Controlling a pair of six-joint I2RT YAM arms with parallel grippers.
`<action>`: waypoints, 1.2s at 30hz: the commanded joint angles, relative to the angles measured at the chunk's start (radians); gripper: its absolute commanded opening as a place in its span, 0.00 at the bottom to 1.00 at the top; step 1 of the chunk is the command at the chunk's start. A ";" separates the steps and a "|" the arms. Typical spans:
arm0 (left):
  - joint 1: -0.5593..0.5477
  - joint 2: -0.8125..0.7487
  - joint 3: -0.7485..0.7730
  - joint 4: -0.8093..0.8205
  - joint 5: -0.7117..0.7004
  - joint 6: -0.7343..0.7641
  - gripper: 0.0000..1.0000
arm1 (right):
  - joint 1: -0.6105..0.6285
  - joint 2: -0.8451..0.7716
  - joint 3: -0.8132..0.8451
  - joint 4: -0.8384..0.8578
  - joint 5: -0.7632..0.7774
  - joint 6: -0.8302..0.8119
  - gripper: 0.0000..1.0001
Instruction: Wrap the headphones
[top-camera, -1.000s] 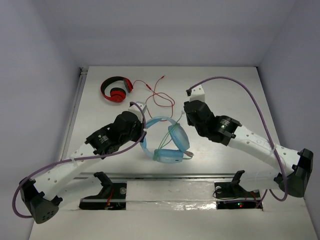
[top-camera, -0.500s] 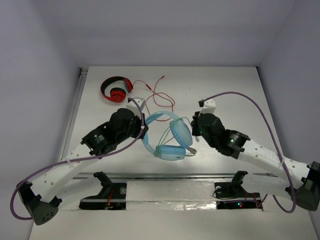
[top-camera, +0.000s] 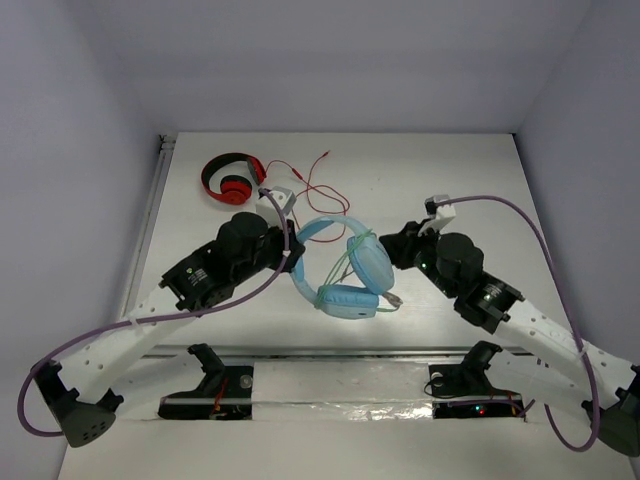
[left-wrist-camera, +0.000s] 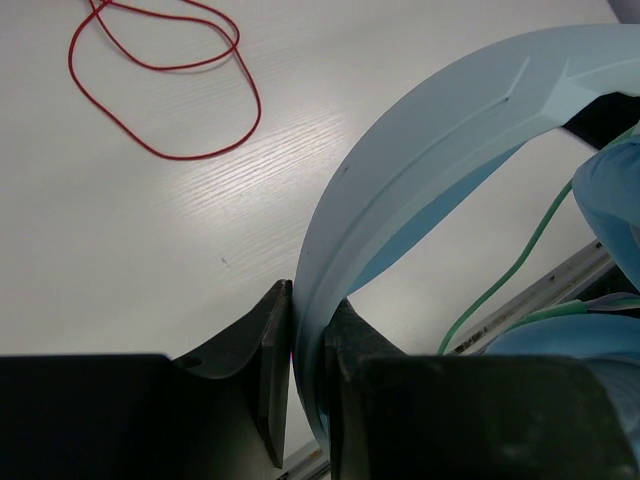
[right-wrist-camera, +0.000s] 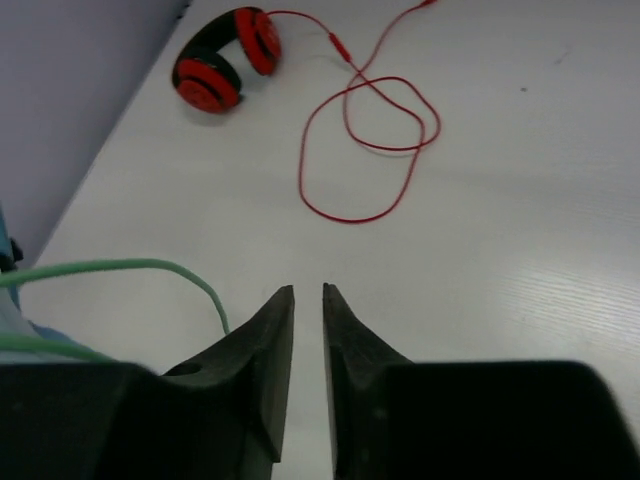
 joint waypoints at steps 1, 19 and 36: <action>-0.004 -0.014 0.098 0.122 0.052 -0.043 0.00 | -0.008 -0.047 -0.055 0.184 -0.238 -0.032 0.27; -0.004 -0.039 0.164 0.131 0.195 -0.105 0.00 | -0.008 -0.029 -0.219 0.449 -0.357 0.040 0.51; -0.004 -0.002 0.161 0.229 0.108 -0.204 0.00 | -0.008 -0.075 -0.351 0.511 -0.343 0.163 0.02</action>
